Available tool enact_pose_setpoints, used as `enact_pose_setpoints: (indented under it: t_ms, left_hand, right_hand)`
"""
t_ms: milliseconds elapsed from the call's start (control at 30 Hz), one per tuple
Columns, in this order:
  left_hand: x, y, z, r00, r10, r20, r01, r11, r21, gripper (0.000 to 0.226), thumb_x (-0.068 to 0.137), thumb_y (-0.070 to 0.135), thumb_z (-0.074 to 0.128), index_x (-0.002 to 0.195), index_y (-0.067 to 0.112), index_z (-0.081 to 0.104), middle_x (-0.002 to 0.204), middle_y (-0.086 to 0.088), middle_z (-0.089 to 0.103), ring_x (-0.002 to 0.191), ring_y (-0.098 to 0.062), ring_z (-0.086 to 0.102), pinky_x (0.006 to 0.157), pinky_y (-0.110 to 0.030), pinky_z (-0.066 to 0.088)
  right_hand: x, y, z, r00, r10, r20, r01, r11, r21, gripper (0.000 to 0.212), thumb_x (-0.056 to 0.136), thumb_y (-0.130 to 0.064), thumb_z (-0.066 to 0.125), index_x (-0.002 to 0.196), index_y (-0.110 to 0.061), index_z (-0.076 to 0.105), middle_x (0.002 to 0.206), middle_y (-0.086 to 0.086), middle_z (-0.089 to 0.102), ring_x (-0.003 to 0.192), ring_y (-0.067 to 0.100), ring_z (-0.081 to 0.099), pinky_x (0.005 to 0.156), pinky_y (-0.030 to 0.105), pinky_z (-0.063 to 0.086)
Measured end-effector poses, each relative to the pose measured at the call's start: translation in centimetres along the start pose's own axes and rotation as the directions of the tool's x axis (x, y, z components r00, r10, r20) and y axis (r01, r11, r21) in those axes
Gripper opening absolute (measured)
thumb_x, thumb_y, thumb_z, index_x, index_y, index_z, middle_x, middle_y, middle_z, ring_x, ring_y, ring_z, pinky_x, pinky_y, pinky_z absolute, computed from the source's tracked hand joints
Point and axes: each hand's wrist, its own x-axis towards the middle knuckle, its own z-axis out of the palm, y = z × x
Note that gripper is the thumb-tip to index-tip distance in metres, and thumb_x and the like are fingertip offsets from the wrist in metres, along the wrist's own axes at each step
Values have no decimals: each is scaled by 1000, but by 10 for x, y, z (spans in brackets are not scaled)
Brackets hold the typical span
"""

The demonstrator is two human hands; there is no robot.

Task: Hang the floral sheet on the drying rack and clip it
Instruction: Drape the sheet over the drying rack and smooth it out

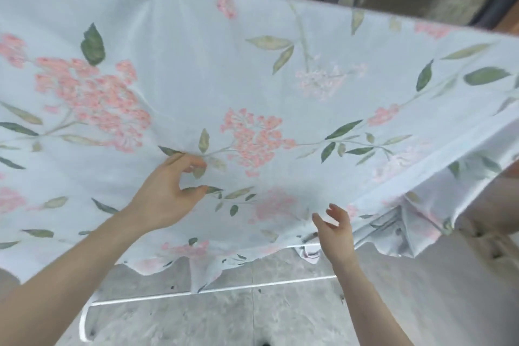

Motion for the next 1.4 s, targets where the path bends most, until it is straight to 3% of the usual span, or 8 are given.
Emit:
enact_pose_setpoints:
  t_ms: [133, 233, 367, 534, 634, 767, 967, 1401]
  left_hand:
    - [11, 27, 43, 993, -112, -46, 111, 993, -27, 36, 85, 22, 81, 115, 33, 65, 116, 28, 56, 107, -10, 59, 91, -30, 48]
    - [15, 46, 67, 982, -185, -31, 183, 981, -61, 31, 87, 24, 80, 113, 33, 66, 116, 23, 61, 110, -9, 61, 91, -30, 49]
    - [32, 74, 95, 987, -157, 25, 158, 986, -53, 29, 88, 27, 80, 112, 36, 66, 117, 25, 61, 110, -1, 59, 93, -31, 50]
    - [59, 91, 113, 990, -96, 107, 99, 995, -28, 29, 89, 27, 77, 113, 37, 65, 121, 20, 60, 110, 5, 57, 88, -17, 43]
    - [75, 101, 133, 990, -56, 128, 61, 998, -29, 27, 89, 27, 77, 111, 37, 65, 120, 23, 59, 109, 8, 54, 86, -12, 40]
    - [79, 111, 159, 986, -46, 158, 50, 998, -23, 25, 90, 31, 76, 110, 40, 63, 120, 26, 58, 108, 9, 54, 88, -20, 45]
    - [91, 146, 206, 979, -34, 202, 34, 999, 6, 25, 89, 35, 74, 110, 42, 63, 120, 24, 58, 109, 5, 55, 91, -25, 48]
    - [116, 247, 346, 985, -170, 20, 171, 982, -83, 36, 88, 28, 76, 122, 29, 63, 131, 13, 52, 109, -8, 59, 92, -23, 46]
  right_hand:
    - [73, 37, -49, 979, 200, -47, -195, 976, 99, 73, 93, -33, 73, 154, -15, 36, 145, 4, 50, 111, 23, 63, 106, 52, 50]
    - [130, 56, -84, 964, 248, -93, -238, 966, 104, 92, 87, -50, 70, 160, -16, 26, 154, 7, 44, 130, 30, 54, 110, 55, 46]
    - [192, 44, -118, 979, 168, -118, -144, 971, 192, 87, 73, -59, 70, 147, -20, 45, 146, 5, 56, 129, 28, 59, 109, 47, 49]
    - [221, 38, -132, 940, 294, -172, -243, 933, 266, 106, 81, -56, 77, 163, -33, 14, 162, 1, 37, 138, 30, 51, 114, 49, 43]
    - [230, 35, -144, 961, 179, -209, -142, 973, 183, 81, 89, -46, 75, 157, -22, 37, 152, 1, 51, 136, 23, 52, 108, 39, 43]
    - [238, 28, -146, 968, 40, -246, -42, 999, -5, 26, 97, -33, 66, 108, -11, 73, 102, 3, 72, 106, 26, 66, 88, 30, 44]
    - [230, 54, -164, 960, -158, -233, 109, 972, -210, 25, 99, -20, 59, 78, -9, 55, 72, -3, 62, 78, 32, 63, 70, 37, 45]
    - [257, 113, -250, 923, -362, 134, 385, 844, -374, 19, 99, -19, 63, 82, -11, 62, 66, -12, 61, 61, 8, 56, 55, 29, 39]
